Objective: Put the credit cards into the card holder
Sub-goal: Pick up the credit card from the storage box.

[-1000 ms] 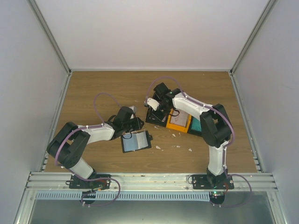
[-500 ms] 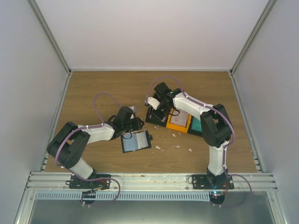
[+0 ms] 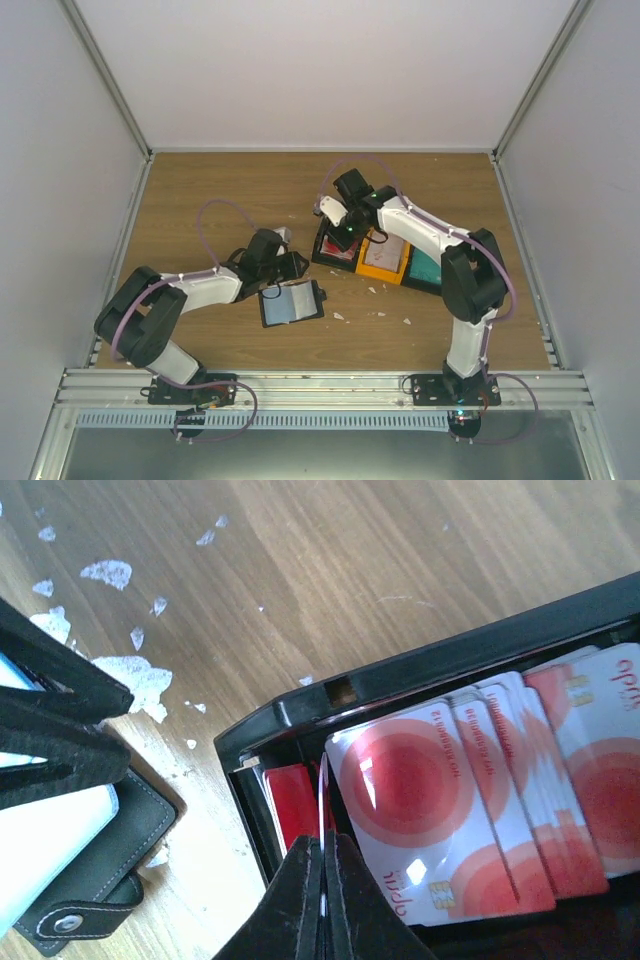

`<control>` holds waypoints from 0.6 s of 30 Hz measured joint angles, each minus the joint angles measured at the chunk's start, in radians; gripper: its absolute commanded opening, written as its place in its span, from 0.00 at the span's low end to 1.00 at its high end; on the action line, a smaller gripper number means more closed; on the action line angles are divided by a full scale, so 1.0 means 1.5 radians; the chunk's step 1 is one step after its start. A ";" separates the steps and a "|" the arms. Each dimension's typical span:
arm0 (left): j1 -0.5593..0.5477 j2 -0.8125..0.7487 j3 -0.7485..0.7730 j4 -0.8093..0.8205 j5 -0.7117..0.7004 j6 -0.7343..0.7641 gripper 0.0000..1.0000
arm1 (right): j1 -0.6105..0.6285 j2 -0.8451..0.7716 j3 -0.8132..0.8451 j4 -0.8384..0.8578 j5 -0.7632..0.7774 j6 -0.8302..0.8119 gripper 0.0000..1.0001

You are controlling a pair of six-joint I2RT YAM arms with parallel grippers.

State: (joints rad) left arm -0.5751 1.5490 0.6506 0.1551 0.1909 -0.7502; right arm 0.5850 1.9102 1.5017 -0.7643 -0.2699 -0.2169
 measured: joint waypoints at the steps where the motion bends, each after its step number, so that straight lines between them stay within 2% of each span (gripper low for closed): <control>1: 0.000 -0.006 -0.001 0.001 0.001 0.000 0.34 | 0.000 -0.006 0.000 0.002 0.005 0.007 0.01; 7: 0.000 -0.057 -0.017 0.020 0.012 0.002 0.47 | 0.000 -0.048 -0.004 0.027 0.045 0.062 0.00; 12: 0.000 -0.116 -0.035 0.040 0.035 0.002 0.61 | 0.000 -0.121 -0.052 0.069 0.071 0.129 0.00; 18: 0.003 -0.204 -0.042 0.052 0.075 -0.001 0.69 | -0.001 -0.233 -0.147 0.128 0.019 0.230 0.01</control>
State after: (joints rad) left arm -0.5709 1.2423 0.5873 0.2337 0.3027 -0.7517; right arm 0.5842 1.5600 1.2808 -0.5720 -0.2409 0.1284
